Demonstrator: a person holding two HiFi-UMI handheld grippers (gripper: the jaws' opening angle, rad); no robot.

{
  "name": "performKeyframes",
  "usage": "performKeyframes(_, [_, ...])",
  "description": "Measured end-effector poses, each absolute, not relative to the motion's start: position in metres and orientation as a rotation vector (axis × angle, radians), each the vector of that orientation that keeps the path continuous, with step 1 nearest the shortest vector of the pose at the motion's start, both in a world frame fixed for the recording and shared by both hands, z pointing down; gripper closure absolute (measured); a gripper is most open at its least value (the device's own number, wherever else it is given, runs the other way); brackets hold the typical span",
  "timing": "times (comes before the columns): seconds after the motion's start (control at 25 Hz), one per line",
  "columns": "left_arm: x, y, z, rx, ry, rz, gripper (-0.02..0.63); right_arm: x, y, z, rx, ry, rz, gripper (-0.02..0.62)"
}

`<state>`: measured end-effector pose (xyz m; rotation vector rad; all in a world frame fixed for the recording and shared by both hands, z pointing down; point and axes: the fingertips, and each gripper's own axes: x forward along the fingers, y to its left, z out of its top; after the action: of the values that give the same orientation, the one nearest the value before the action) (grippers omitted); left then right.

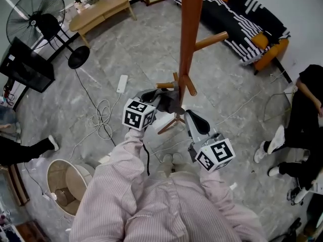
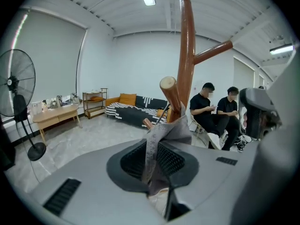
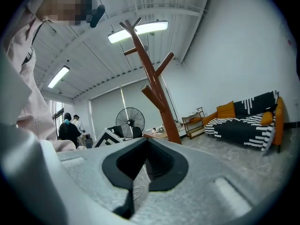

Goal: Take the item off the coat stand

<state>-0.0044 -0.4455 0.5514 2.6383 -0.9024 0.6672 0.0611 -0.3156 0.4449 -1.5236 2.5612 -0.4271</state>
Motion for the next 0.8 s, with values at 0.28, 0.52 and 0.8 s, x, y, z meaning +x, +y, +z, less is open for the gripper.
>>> performKeyframes(0.28, [-0.009, -0.449, 0.535, 2.66, -0.927, 0.669, 0.563, 0.056, -0.319, 0.438, -1.494, 2.58, -0.412, 0.591])
performKeyframes(0.52, [-0.014, -0.449, 0.526, 2.669, -0.958, 0.651, 0.563, 0.051, -0.318, 0.438, -1.478, 2.588, -0.399, 0.591])
performKeyframes(0.8, [-0.02, -0.449, 0.508, 2.682, -0.987, 0.623, 0.563, 0.047, -0.323, 0.428, -1.45, 2.602, -0.375, 0.591])
